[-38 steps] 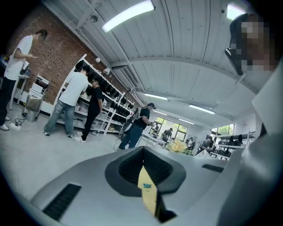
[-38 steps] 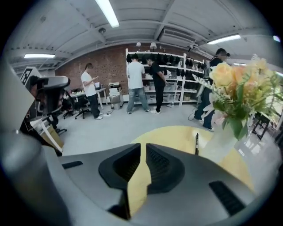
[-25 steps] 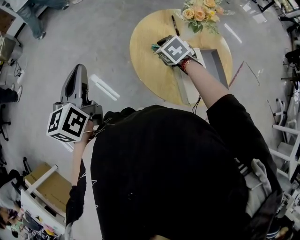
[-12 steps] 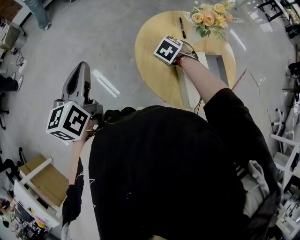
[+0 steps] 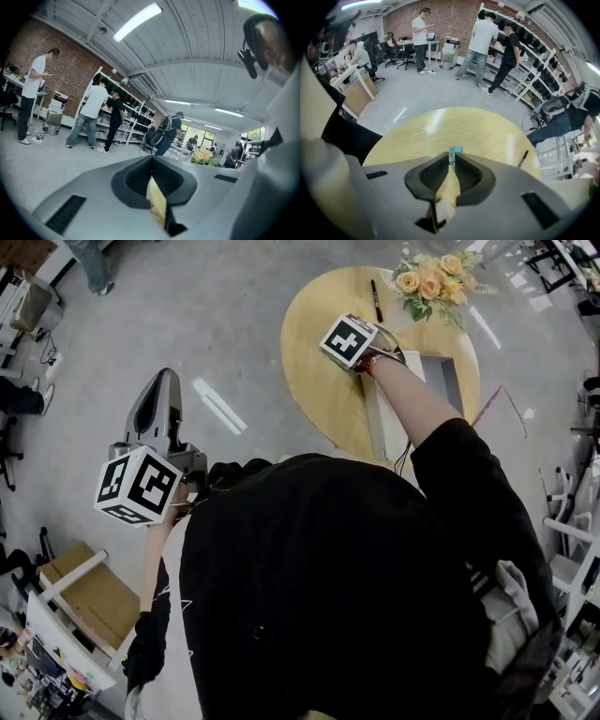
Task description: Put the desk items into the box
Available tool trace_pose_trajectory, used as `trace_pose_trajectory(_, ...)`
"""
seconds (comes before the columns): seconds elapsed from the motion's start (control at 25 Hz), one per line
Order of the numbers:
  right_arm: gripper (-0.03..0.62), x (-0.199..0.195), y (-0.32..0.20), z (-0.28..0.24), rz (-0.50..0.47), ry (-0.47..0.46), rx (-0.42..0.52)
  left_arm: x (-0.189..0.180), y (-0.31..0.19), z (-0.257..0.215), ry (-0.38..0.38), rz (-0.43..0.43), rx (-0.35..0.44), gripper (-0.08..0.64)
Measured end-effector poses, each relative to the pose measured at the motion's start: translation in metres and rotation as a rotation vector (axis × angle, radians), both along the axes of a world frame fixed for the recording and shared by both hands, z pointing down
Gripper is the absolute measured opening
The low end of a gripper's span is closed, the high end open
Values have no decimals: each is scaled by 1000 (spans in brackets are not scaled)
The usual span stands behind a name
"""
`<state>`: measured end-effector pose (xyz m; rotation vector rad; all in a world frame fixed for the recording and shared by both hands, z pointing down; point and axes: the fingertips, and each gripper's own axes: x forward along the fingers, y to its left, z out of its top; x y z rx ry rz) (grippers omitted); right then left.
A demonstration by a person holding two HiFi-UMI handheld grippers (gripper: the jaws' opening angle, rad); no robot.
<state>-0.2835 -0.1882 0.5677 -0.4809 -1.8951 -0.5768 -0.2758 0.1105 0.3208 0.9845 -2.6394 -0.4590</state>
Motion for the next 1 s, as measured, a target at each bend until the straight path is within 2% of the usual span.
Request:
trace_pose_trajectory(0.28, 12, -3, -4, -12, 9, -41, -2, 0, -7, -2, -16, 21, 7, 11)
trace_pose_trajectory(0.48, 12, 23, -37, -27, 135, 18, 81, 0, -20, -8, -32, 51, 17, 11)
trace_pose_trajectory(0.64, 12, 16, -21, -36, 102, -52, -42, -1, -33, -13, -47, 78, 22, 11)
trace_pose_trajectory(0.84, 12, 14, -34, -60, 184, -144, -119, 0, -54, -19, -62, 128, 22, 11)
trace_pose_trajectory(1.0, 12, 17, -29, -83, 265, -214, -255, 4, -76, -19, -50, 188, 14, 11)
